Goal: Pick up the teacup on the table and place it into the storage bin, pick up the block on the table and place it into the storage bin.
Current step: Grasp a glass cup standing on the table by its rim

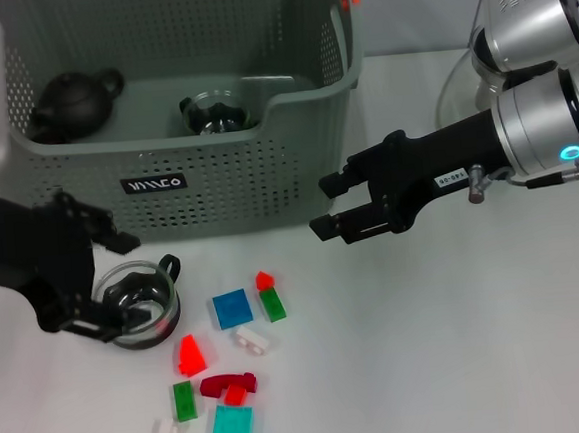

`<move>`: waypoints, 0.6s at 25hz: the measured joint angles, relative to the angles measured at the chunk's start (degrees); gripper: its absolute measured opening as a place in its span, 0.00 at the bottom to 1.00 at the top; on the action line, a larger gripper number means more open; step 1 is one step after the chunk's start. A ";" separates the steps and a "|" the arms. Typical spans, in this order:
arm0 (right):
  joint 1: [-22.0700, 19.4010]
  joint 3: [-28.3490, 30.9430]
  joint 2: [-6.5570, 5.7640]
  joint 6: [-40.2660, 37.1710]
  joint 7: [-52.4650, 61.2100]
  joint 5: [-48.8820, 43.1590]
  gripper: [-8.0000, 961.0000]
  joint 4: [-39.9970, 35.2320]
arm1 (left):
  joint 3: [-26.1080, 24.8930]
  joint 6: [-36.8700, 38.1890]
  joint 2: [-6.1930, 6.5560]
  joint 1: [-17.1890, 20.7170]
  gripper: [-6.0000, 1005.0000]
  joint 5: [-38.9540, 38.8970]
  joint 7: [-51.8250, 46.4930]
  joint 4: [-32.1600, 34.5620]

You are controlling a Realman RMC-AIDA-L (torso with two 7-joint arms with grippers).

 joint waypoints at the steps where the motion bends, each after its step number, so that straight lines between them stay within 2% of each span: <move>1: -0.02 0.03 -0.01 -0.01 0.00 0.00 0.64 0.16 | 1.13 -0.46 -0.19 -0.09 0.72 1.48 0.18 -0.74; 7: 0.27 0.06 -0.17 0.06 -0.34 0.02 0.64 1.62 | 7.83 -4.93 -0.95 -0.60 0.71 9.18 0.56 -5.75; 15: 0.44 -0.38 -0.02 -0.29 -0.48 0.05 0.64 1.85 | 13.17 -10.32 -1.24 -1.88 0.71 15.77 0.52 -11.86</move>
